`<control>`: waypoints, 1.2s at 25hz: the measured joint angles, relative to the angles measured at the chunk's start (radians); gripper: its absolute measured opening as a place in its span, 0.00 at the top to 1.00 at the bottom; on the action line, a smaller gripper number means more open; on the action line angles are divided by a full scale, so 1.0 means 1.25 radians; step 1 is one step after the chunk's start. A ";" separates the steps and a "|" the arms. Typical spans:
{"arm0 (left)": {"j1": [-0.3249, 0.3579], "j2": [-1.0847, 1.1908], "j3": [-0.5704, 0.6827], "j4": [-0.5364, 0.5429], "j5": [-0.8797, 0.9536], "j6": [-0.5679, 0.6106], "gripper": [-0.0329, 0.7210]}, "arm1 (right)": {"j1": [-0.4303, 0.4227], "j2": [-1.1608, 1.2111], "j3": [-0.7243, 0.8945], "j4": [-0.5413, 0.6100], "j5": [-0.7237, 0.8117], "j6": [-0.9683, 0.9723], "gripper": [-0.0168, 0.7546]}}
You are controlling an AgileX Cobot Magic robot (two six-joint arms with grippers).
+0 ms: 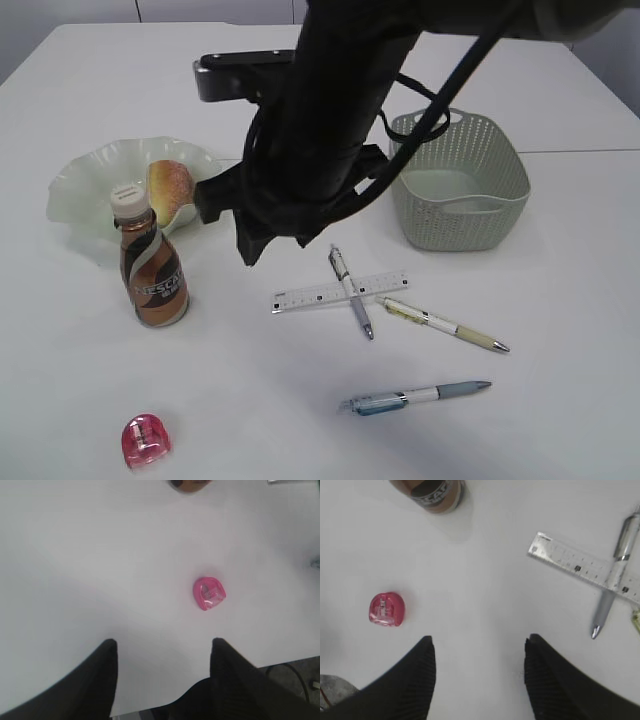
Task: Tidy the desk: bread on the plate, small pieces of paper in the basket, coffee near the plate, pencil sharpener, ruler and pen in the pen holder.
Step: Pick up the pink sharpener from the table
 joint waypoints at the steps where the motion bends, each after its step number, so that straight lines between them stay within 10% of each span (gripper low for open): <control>1: 0.000 0.000 0.000 0.000 -0.007 0.000 0.38 | 0.014 0.000 0.000 -0.008 0.003 0.015 0.44; 24: -0.003 0.000 0.000 -0.075 -0.033 0.000 0.38 | 0.062 0.000 0.000 -0.095 0.044 0.071 0.44; 30: -0.122 0.000 0.000 -0.083 -0.116 -0.018 0.38 | 0.051 0.000 0.000 -0.169 0.111 0.033 0.44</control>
